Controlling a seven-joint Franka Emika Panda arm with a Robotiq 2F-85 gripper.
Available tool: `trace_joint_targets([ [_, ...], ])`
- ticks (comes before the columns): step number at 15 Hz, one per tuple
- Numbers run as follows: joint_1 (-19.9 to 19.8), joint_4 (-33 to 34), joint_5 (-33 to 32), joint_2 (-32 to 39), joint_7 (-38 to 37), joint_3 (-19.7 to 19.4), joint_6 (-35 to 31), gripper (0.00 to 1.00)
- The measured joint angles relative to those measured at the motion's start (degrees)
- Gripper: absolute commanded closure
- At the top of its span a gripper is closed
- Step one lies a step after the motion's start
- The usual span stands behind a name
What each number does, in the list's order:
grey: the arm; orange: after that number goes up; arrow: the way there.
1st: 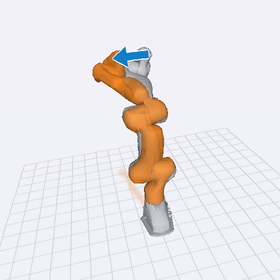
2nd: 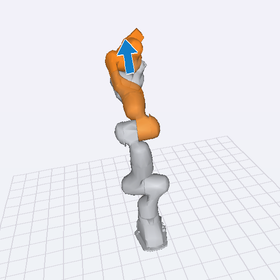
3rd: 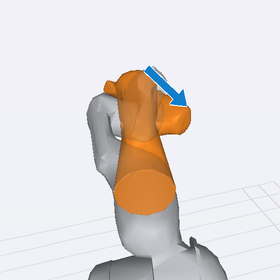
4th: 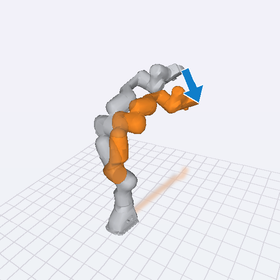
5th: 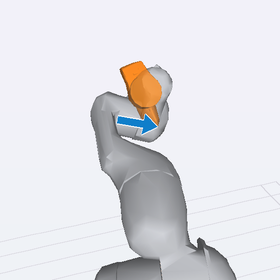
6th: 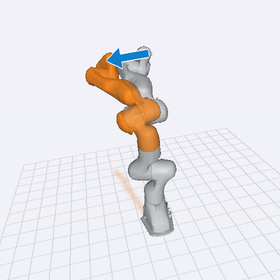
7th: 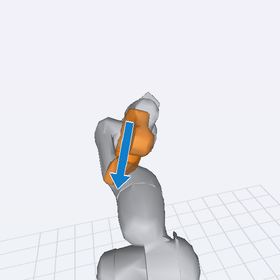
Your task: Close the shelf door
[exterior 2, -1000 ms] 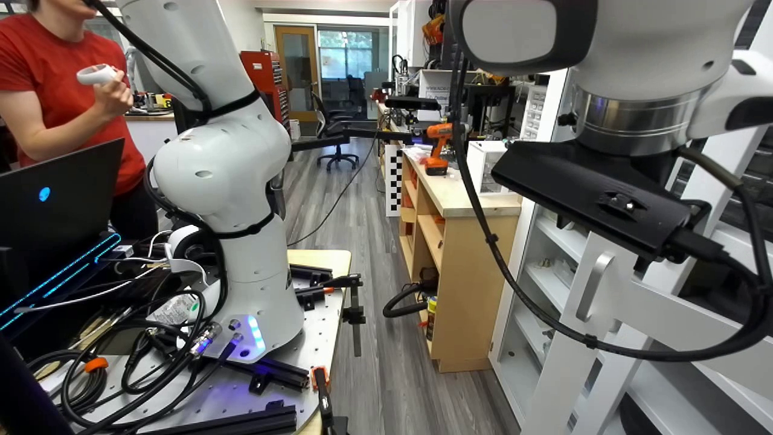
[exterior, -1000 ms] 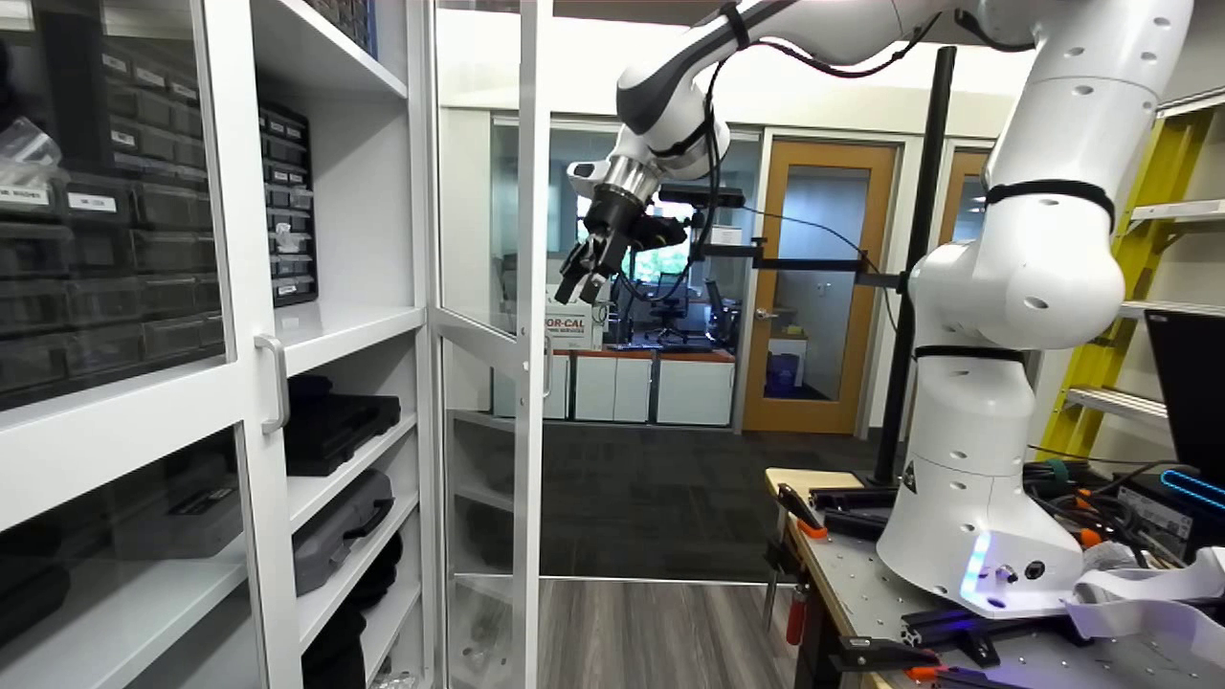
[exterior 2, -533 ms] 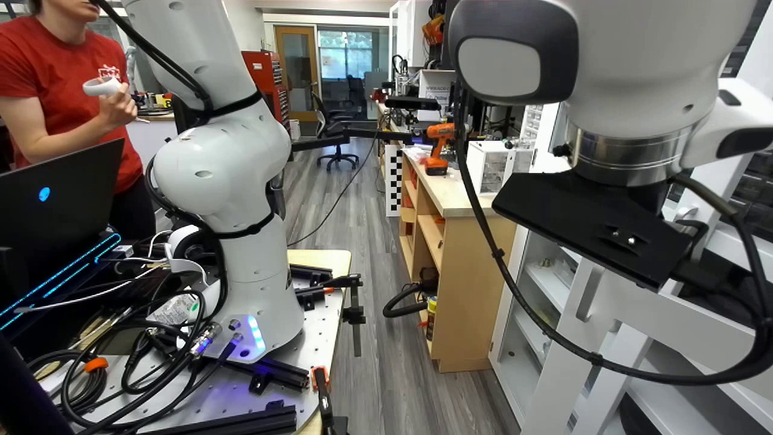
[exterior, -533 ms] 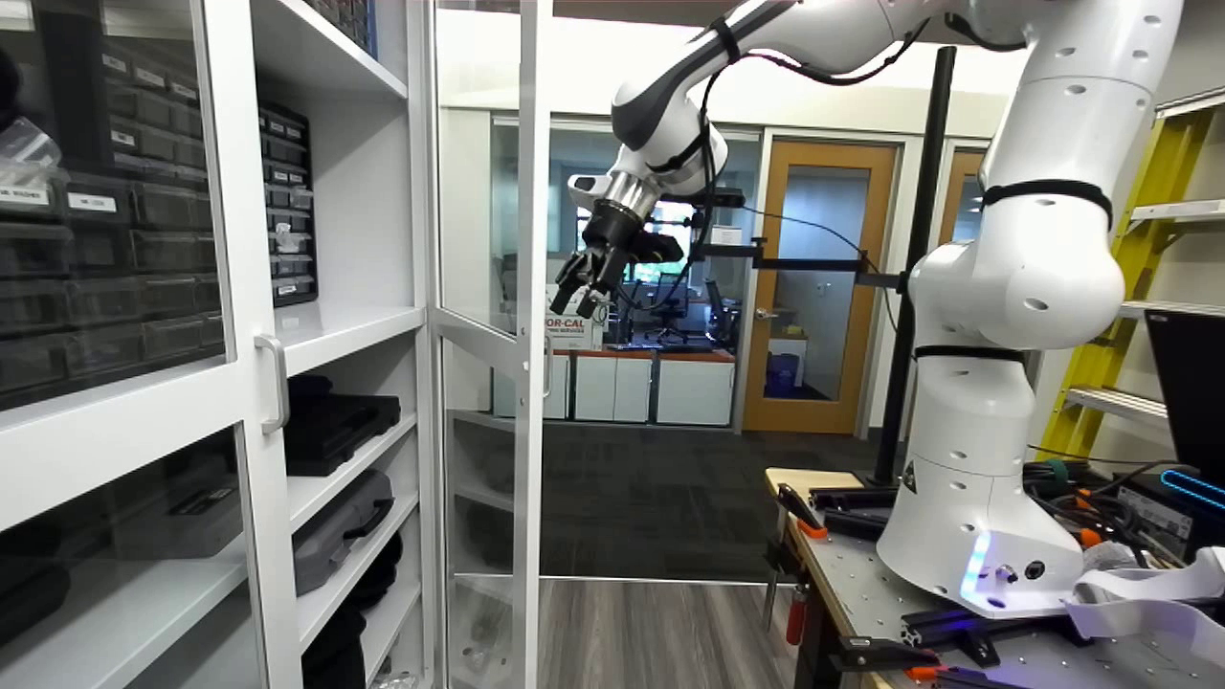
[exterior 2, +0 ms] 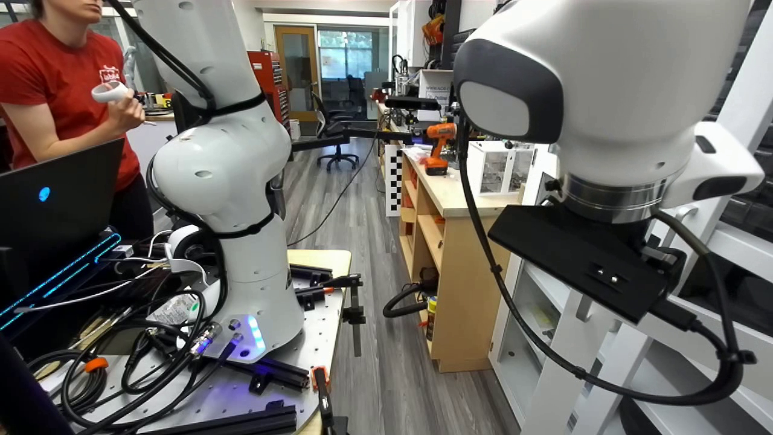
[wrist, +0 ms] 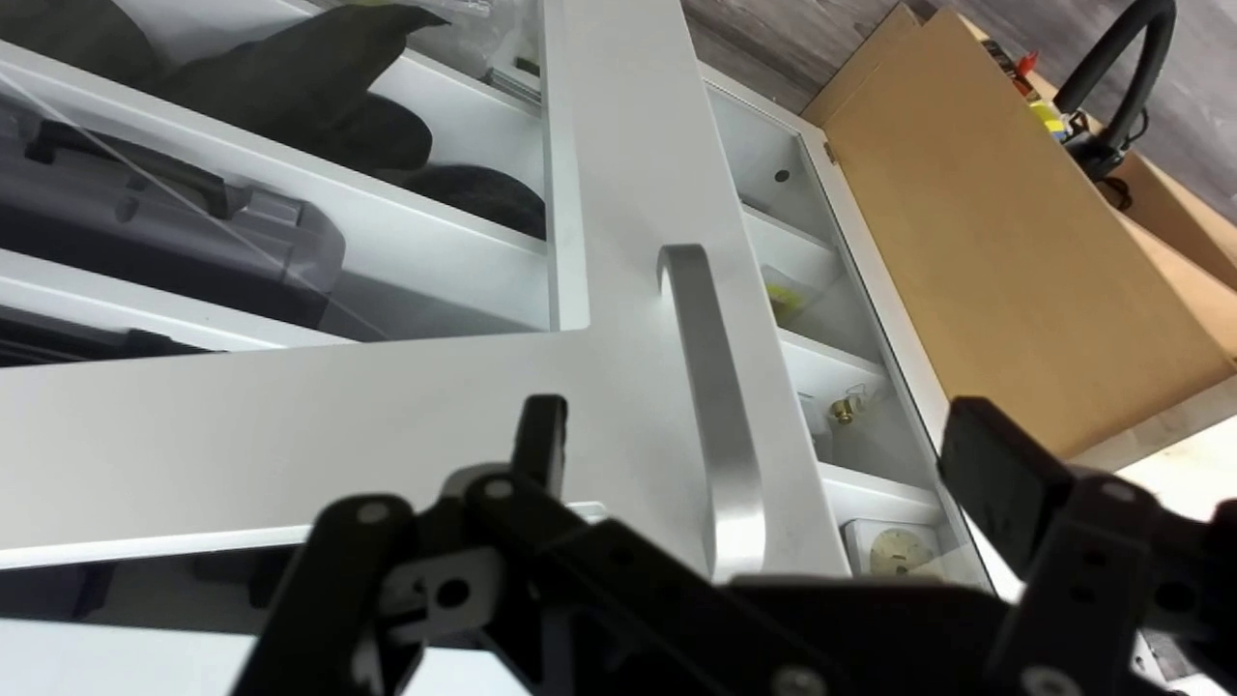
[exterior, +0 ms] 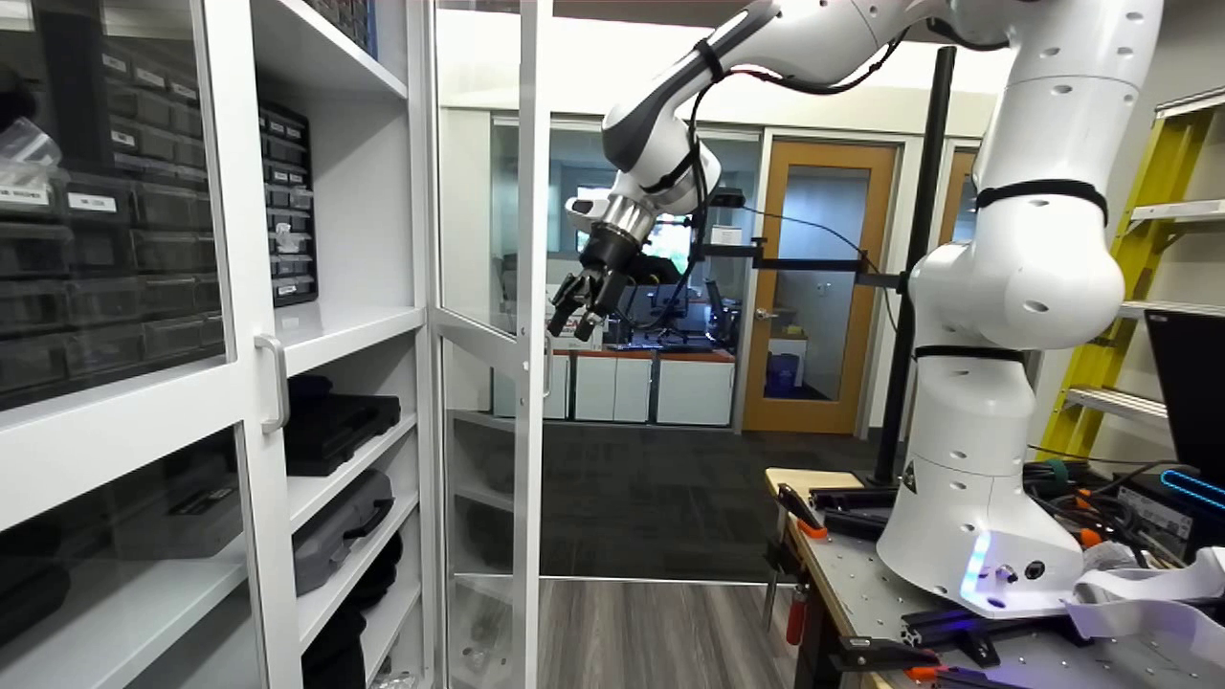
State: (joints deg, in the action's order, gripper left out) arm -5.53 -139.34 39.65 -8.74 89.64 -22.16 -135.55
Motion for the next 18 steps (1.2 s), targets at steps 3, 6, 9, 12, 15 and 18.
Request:
trace_joint_targets([
  [3, -0.1, 0.0, 2.4, 1.2, 1.6, 0.7, 0.0, 0.33],
  [6, -0.6, 0.0, 4.5, 2.2, 3.3, 1.6, 0.0, 0.53],
  [9, -1.1, 0.0, 6.1, 2.7, 5.0, 2.3, 0.0, 0.73],
  [12, -1.6, 0.0, 6.5, 2.7, 6.2, 2.8, -0.2, 0.92],
  [15, -2.3, 0.2, 6.5, 2.7, 7.3, 3.1, -1.1, 0.99],
  [18, -2.6, 0.1, 6.6, 2.7, 8.7, 3.3, -1.2, 0.96],
])
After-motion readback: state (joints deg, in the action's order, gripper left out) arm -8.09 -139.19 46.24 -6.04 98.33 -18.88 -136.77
